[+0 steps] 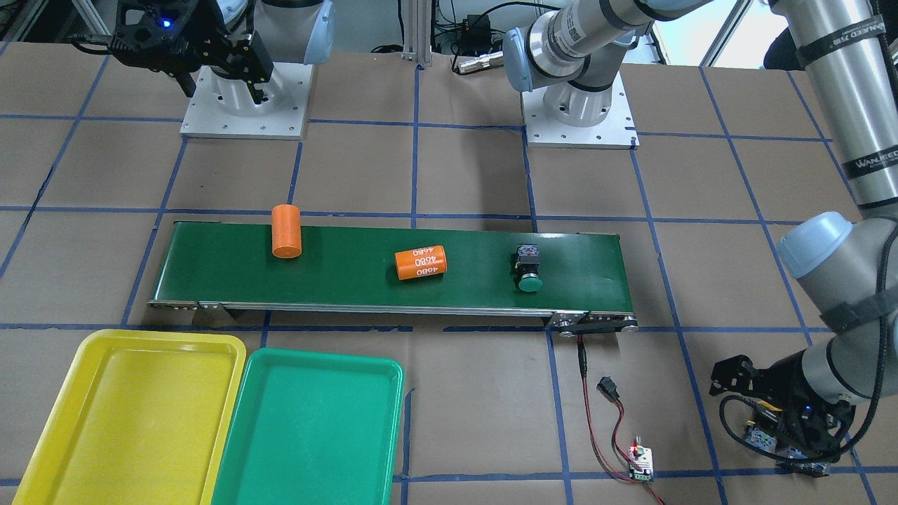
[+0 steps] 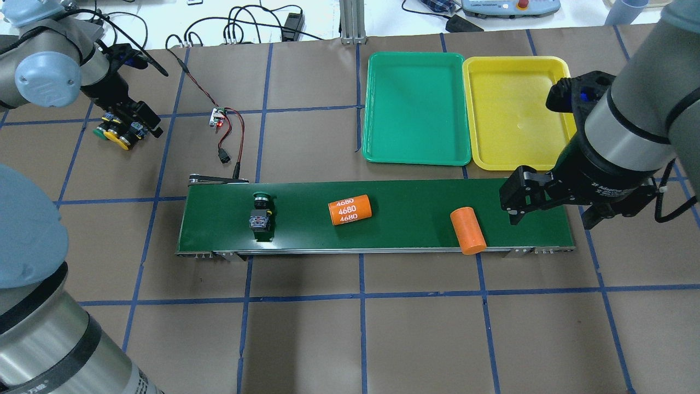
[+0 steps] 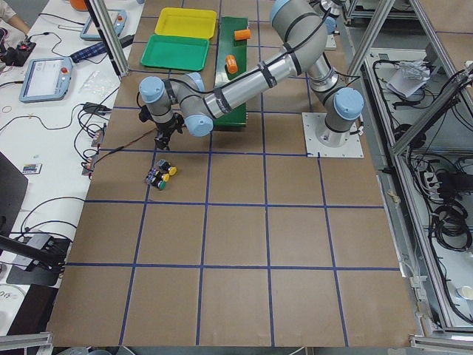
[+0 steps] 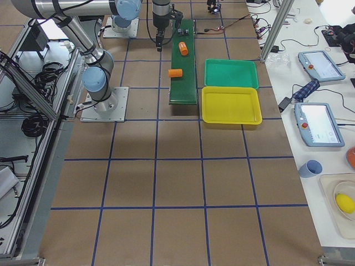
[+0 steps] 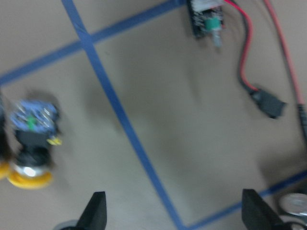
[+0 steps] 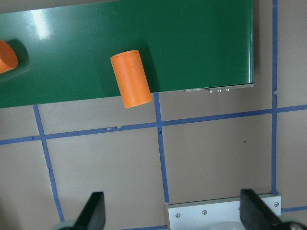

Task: Sort buttons by color to trays
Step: 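Grasp the clear button block with the left gripper while right gripper lowers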

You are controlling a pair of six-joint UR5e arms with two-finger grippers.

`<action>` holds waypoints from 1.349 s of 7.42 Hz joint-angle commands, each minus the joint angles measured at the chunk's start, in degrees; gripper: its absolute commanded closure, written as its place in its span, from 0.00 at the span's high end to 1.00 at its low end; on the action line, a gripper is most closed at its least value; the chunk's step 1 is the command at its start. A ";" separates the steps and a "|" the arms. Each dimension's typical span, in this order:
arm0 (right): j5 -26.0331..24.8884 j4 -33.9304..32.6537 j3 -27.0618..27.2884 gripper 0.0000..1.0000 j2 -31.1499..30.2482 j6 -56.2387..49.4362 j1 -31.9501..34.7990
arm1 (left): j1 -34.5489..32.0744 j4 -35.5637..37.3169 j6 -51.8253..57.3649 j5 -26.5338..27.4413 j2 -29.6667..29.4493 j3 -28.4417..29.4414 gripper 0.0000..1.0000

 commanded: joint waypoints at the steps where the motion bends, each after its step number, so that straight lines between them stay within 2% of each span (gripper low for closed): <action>1: 0.56 -0.87 0.23 1.00 0.17 0.09 0.00 | 1.60 1.36 5.27 0.00 -5.29 5.41 1.00; 3: 0.83 -3.50 -0.47 1.00 0.78 0.09 -0.70 | 2.23 1.27 5.27 -0.26 -7.50 6.40 1.00; 4: 0.48 -7.17 -0.04 1.00 0.96 0.35 -0.70 | 2.31 1.27 5.27 -0.27 -7.76 6.31 1.00; 6: 0.92 -13.41 0.50 1.00 5.86 0.35 -0.53 | 2.31 1.27 4.83 -0.27 -7.85 6.22 1.00; 10: 0.04 -13.10 0.58 1.00 7.64 -0.53 -0.53 | 1.26 -3.56 2.19 0.35 -6.89 6.92 1.00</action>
